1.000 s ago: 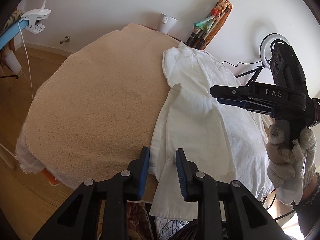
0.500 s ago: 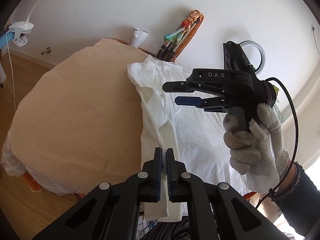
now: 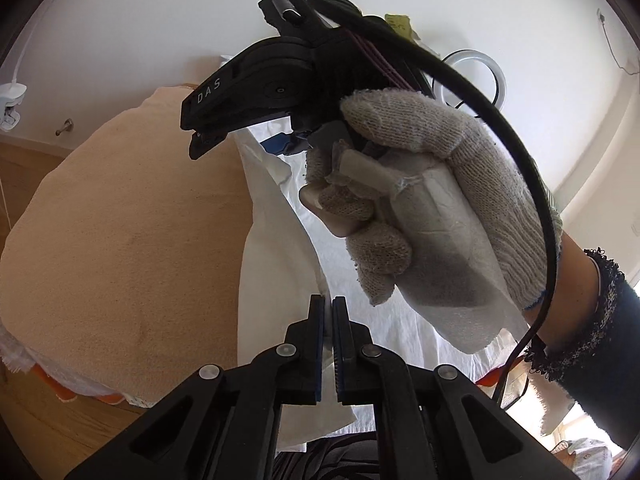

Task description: Fold small clothes

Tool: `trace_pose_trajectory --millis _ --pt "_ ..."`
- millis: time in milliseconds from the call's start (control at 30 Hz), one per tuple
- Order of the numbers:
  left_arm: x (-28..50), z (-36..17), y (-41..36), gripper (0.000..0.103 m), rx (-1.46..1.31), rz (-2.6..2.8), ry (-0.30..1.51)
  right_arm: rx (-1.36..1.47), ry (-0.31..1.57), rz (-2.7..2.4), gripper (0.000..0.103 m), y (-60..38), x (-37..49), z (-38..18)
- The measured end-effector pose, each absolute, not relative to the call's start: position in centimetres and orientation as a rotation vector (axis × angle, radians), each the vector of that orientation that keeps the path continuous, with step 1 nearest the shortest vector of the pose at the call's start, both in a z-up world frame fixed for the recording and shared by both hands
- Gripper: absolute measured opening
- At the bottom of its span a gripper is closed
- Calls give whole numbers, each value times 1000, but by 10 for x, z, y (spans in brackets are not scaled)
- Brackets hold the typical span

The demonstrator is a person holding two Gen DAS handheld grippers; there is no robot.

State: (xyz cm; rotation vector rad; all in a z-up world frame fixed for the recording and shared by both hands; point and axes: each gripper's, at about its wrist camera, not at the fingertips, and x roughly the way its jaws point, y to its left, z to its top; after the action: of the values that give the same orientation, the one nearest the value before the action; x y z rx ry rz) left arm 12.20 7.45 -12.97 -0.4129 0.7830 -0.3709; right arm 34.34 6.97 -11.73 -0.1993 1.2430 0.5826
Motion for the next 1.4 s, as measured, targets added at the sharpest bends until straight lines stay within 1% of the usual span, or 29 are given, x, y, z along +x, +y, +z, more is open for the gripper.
trace_pose_trajectory --millis 33,67,100,133,167,200,500,533,600,733,800,1000,1133,1167,1200,1267,1400 --pt "122 -129 72 0 -404 -372 785 -218 1241 565 52 70 344 -120" --pt "122 -129 69 0 -393 -369 786 -225 1243 551 37 68 345 -122" --pt "122 -129 67 0 -385 -370 787 -220 1252 544 24 64 346 -124" --pt "122 -128 65 0 -379 -371 788 -202 1260 543 18 58 348 -125" --pt "123 -128 64 0 -378 -373 790 -179 1265 542 9 52 349 -126" --pt "123 -128 62 0 -377 -377 791 -143 1261 541 9 42 351 -125" --pt "119 -122 28 1 -293 -443 811 264 1210 538 6 -69 350 -122" --pt "117 -121 25 3 -284 -456 818 310 1205 533 6 -82 348 -125" --pt "114 -118 20 11 -267 -485 832 382 1204 509 6 -107 346 -135" --pt "99 -109 22 18 -281 -502 814 448 1265 476 6 -136 354 -162" --pt "92 -105 32 21 -280 -480 796 445 1263 473 6 -140 357 -165" --pt "101 -112 62 21 -285 -368 807 404 1294 483 6 -128 357 -165" --pt "114 -122 63 21 -282 -362 832 288 1274 446 6 -122 348 -159" --pt "117 -125 60 21 -269 -362 837 256 1265 429 8 -122 346 -156" --pt "120 -128 56 21 -260 -364 843 221 1252 406 15 -122 344 -153" --pt "127 -136 52 21 -264 -382 855 177 1219 369 25 -126 340 -144" --pt "133 -156 44 21 -243 -364 896 181 1139 372 29 -137 325 -123"
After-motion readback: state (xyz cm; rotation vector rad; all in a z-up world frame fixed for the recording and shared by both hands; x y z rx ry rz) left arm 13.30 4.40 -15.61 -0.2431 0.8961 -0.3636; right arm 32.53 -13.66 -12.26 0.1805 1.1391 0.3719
